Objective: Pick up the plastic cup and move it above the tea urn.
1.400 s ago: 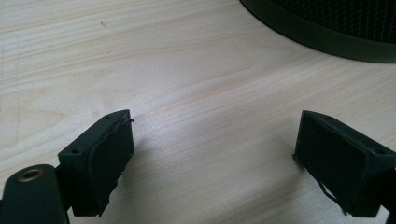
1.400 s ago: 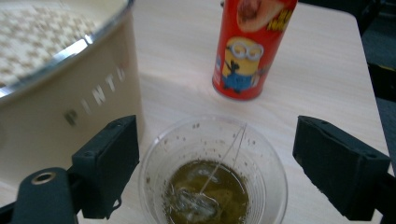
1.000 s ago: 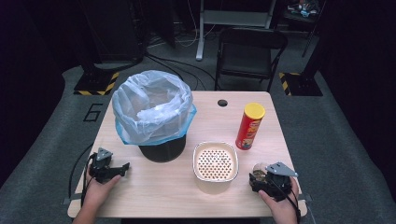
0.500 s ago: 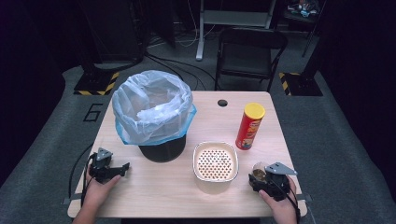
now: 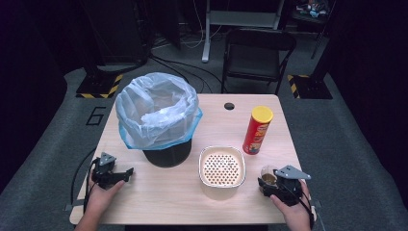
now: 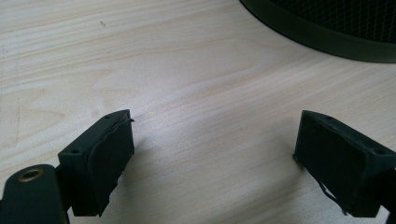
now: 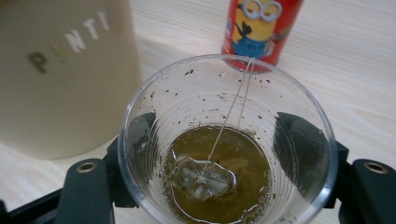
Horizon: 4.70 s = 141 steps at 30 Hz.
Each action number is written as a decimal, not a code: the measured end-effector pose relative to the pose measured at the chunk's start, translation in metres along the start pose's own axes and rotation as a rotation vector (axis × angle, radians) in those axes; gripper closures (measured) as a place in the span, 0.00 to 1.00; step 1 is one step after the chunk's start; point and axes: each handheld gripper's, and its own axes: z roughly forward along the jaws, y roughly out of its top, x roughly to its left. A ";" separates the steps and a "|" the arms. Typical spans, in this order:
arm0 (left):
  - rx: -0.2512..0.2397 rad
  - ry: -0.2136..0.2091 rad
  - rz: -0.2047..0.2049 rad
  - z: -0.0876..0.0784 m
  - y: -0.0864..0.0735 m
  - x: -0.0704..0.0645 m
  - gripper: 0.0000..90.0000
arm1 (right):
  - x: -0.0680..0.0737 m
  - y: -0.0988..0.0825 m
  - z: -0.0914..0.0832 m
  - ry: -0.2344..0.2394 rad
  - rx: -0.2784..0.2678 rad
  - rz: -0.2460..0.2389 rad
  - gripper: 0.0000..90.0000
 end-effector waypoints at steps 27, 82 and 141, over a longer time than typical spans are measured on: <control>0.000 0.000 0.000 0.000 0.000 0.000 0.13 | 0.032 0.162 -0.021 0.328 -0.172 -0.469 0.38; 0.000 0.002 0.003 0.000 0.000 0.000 0.13 | 0.058 0.141 0.057 0.164 -0.371 -1.067 0.38; -0.004 -0.006 0.002 0.000 -0.001 -0.002 0.13 | 0.105 0.099 0.053 -0.473 -0.500 -2.092 0.37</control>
